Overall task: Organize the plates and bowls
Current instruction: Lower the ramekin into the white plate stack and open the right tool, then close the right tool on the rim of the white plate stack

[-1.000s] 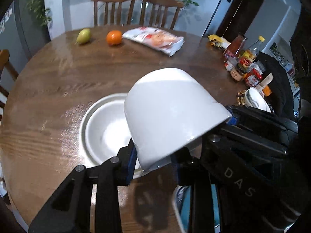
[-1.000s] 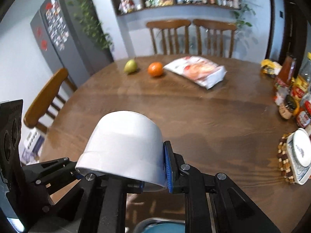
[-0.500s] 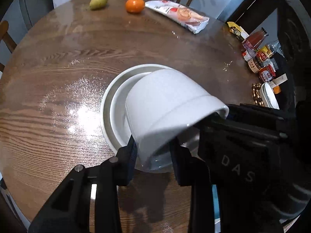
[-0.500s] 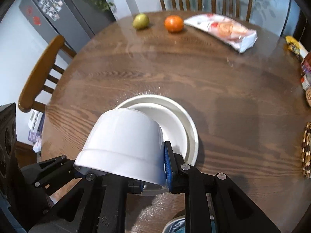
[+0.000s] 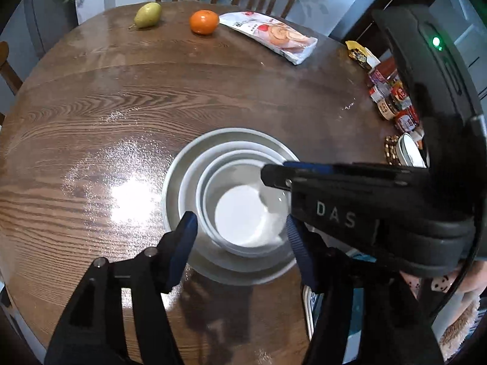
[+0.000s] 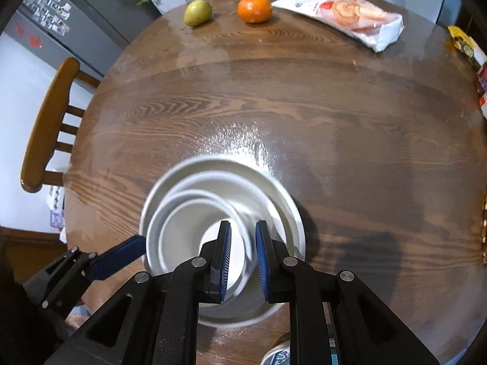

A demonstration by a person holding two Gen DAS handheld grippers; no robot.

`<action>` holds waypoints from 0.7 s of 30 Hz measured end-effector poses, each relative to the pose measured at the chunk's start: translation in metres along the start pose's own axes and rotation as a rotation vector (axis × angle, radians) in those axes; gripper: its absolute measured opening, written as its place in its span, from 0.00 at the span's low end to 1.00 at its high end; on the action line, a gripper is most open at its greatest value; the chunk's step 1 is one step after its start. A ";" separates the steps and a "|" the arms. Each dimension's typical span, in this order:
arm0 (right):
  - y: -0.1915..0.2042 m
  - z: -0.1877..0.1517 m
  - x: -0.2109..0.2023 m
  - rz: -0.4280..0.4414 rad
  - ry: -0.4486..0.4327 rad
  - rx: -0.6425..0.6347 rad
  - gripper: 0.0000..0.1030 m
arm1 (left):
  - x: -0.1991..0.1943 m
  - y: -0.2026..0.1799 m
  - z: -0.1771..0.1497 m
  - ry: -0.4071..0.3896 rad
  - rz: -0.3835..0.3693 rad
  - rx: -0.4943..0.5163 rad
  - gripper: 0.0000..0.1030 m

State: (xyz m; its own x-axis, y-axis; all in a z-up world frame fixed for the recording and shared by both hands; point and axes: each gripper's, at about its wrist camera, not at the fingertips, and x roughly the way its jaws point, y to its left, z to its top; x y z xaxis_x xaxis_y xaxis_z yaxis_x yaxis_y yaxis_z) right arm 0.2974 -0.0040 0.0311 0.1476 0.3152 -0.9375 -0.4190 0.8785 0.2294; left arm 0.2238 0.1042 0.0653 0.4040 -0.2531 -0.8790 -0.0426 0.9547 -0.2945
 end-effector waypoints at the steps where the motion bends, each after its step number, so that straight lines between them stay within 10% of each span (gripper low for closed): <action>1: 0.001 0.000 -0.002 0.000 -0.004 -0.004 0.19 | -0.002 0.001 -0.001 -0.010 0.009 0.005 0.60; 7: -0.003 -0.004 -0.028 -0.020 -0.078 -0.011 0.25 | -0.016 0.014 -0.008 -0.085 0.068 -0.016 0.68; 12: -0.011 -0.011 -0.047 0.014 -0.160 -0.001 0.69 | -0.025 0.024 -0.011 -0.145 0.044 -0.038 0.78; 21: -0.029 -0.017 -0.017 0.095 -0.116 0.063 0.74 | 0.010 0.032 -0.012 -0.100 0.013 -0.062 0.78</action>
State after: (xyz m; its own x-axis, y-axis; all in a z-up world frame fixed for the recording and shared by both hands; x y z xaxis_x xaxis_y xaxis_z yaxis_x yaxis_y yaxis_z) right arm 0.2921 -0.0412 0.0363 0.2144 0.4343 -0.8749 -0.3791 0.8625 0.3352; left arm 0.2160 0.1300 0.0426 0.4921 -0.2209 -0.8421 -0.1033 0.9456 -0.3084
